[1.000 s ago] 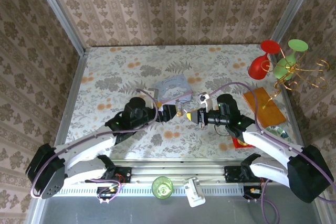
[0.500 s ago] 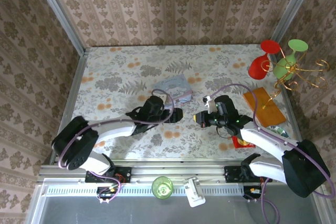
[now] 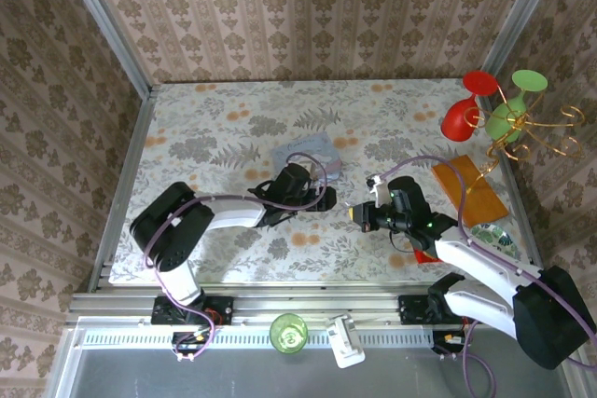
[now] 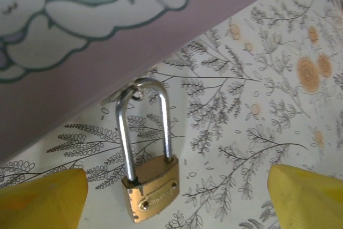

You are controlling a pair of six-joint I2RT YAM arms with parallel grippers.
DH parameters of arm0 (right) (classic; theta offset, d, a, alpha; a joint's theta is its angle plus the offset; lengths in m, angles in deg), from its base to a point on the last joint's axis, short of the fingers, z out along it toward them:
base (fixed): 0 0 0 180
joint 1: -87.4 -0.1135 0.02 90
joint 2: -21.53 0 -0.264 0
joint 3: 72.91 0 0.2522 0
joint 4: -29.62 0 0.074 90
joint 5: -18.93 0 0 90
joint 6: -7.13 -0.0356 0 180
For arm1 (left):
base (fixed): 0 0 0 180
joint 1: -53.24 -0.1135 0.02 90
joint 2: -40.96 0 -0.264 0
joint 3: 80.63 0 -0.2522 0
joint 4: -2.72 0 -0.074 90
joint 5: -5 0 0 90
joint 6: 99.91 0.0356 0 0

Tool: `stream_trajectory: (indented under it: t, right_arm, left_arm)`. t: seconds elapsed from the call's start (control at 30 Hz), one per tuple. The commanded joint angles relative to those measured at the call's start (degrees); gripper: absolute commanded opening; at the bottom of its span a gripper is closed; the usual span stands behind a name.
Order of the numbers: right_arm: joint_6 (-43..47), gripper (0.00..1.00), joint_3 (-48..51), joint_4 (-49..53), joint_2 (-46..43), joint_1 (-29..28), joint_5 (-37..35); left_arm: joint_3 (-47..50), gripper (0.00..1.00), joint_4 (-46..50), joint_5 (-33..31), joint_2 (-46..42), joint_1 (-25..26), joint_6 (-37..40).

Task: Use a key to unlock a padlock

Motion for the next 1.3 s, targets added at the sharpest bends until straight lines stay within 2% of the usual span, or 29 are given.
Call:
stream_trajectory:
  t: [0.0,0.07,0.37,0.47,0.6,0.83,0.97,1.03,1.1,1.27]
  right_arm:
    - [0.68,0.00,1.27,1.70,-1.54,1.29,-1.01]
    - [0.58,0.00,1.50,1.31,-1.99,1.89,-0.31]
    - [0.54,0.00,1.49,0.93,-1.21,2.81,0.65]
    - [0.33,0.00,1.83,0.42,-1.17,2.88,0.66]
    - [0.18,0.00,1.62,-0.28,-0.06,2.90,0.79]
    - [0.17,0.00,1.30,-0.17,0.75,2.90,1.00]
    - [-0.01,0.00,1.31,-0.31,0.97,2.89,0.83]
    - [-0.12,0.00,1.19,-0.56,1.24,2.88,0.95]
    - [-0.47,0.00,1.24,-1.02,1.63,2.87,1.08]
    - [-2.33,0.00,1.74,-3.04,3.08,2.88,2.67]
  left_arm:
    - [0.09,0.86,-3.59,-2.31,1.34,0.34,-3.81]
    - [1.52,0.81,-6.91,-2.64,1.76,0.45,-5.82]
    - [3.04,0.74,-11.27,-5.56,3.60,2.27,-8.84]
    - [5.34,0.67,-14.90,-6.86,3.22,2.35,-11.18]
    - [5.36,0.65,-15.79,-7.44,3.81,2.89,-10.28]
    - [6.53,0.50,-18.88,-6.99,5.18,2.81,-10.48]
    - [6.20,0.48,-18.20,-7.26,5.45,2.89,-10.24]
    - [6.73,0.47,-21.27,-7.20,6.86,2.81,-10.48]
    - [6.71,0.41,-23.39,-6.44,7.90,2.57,-10.49]
    - [6.66,0.40,-24.02,-7.11,7.72,3.23,-10.82]
